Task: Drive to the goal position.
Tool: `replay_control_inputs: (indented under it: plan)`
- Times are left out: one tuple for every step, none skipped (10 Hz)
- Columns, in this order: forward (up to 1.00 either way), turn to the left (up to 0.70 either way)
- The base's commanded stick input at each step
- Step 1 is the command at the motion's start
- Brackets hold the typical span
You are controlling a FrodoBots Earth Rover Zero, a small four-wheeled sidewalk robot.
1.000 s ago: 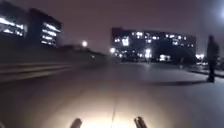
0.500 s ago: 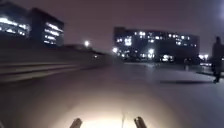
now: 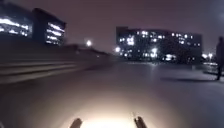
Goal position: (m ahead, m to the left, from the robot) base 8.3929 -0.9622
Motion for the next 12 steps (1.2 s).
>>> replay_control_inputs:
  plan:
    - [1.0, 0.0]
    - [1.0, 0.0]
    - [1.0, -0.31]
    - [1.0, -0.4]
    - [1.0, -0.4]
    - [1.0, -0.11]
    - [1.0, 0.0]
    - [1.0, 0.0]
    - [1.0, 0.0]
    - [1.0, 0.0]
    - [1.0, -0.07]
    - [1.0, -0.24]
